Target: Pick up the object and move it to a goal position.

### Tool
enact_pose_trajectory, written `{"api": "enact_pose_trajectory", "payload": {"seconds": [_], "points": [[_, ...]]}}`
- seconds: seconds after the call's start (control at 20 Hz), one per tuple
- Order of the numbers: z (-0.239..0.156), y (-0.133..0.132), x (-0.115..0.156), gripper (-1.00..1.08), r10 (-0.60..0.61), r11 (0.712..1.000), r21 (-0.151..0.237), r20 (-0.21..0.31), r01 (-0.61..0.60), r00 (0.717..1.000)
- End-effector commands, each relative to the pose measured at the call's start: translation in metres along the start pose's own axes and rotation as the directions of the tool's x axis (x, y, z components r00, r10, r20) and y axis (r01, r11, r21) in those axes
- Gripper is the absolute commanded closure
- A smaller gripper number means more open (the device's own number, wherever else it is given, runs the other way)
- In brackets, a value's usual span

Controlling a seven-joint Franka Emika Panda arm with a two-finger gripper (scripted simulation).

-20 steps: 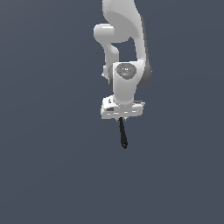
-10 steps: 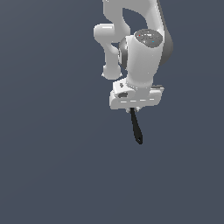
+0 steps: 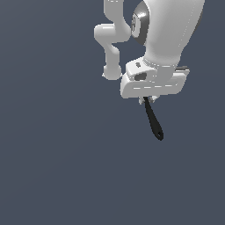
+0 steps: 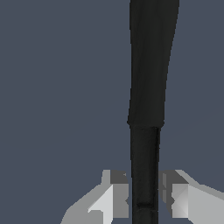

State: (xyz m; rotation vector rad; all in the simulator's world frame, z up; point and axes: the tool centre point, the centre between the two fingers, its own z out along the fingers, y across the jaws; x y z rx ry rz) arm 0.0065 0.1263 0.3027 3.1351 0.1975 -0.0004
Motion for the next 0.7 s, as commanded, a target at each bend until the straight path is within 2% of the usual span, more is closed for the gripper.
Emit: {"api": "enact_pose_trajectory", "payload": {"seconds": [0.0, 0.3, 0.65], "points": [[-0.015, -0.005, 0.005, 1.08, 0.001, 1.000, 0.000, 0.000, -0.001, 1.000], [-0.036, -0.013, 0.013, 1.08, 0.001, 1.000, 0.000, 0.000, -0.001, 1.000], [-0.041, -0.016, 0.016, 1.08, 0.001, 1.000, 0.000, 0.000, -0.001, 1.000]]}}
